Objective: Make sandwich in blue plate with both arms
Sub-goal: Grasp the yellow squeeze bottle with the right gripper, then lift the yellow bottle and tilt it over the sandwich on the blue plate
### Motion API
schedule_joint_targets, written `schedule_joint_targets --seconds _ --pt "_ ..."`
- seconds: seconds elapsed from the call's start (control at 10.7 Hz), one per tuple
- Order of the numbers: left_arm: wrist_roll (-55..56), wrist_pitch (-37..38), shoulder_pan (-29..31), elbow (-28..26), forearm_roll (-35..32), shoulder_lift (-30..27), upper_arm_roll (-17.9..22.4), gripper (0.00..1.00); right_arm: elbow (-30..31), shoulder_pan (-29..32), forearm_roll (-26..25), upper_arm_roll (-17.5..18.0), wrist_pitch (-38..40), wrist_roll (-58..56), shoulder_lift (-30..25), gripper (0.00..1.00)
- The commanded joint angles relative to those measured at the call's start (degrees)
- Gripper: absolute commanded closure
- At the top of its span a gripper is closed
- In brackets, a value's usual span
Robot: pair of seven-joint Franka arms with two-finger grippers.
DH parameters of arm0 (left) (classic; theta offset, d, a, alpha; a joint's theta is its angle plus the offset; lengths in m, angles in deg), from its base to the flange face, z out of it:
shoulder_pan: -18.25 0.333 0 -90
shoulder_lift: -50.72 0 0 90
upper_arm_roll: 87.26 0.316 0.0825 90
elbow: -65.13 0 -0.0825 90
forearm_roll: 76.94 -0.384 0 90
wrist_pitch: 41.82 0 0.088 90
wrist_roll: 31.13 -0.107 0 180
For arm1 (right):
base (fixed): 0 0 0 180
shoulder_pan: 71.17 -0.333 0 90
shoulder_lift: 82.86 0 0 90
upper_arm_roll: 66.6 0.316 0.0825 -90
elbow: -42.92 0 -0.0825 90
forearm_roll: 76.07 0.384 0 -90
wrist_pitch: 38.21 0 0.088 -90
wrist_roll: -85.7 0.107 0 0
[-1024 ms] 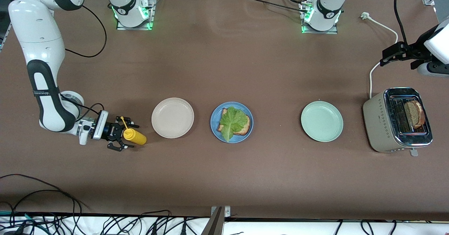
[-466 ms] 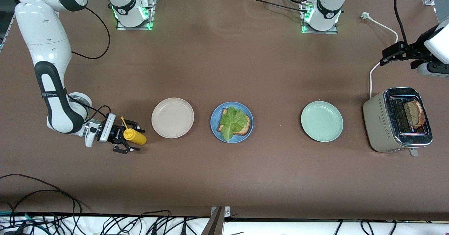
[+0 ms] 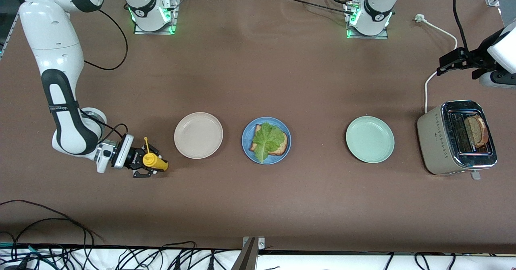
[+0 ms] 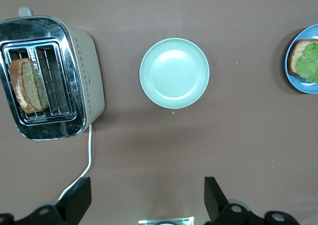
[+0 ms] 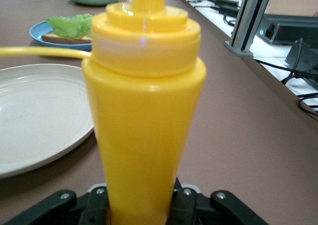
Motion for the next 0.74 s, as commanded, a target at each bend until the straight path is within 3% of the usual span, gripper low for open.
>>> schedule_joint_targets --seconds 0.0,0.47,0.65 --pt "-0.04 1.04 0.34 0.73 0.41 -0.28 -0.13 0.0 -0.27 -4.56 -8.56 -3.08 -3.34 13.91 -4.76 1.0" --pt "0.31 1.04 0.34 0.64 0.32 -0.19 -0.13 0.0 -0.44 -25.8 -20.71 -20.9 -3.26 40.98 -10.04 1.0" --pt "0.22 1.04 0.26 0.64 0.41 -0.19 -0.13 0.0 -0.71 -32.84 -26.06 -25.31 -3.26 49.95 -10.83 1.0"
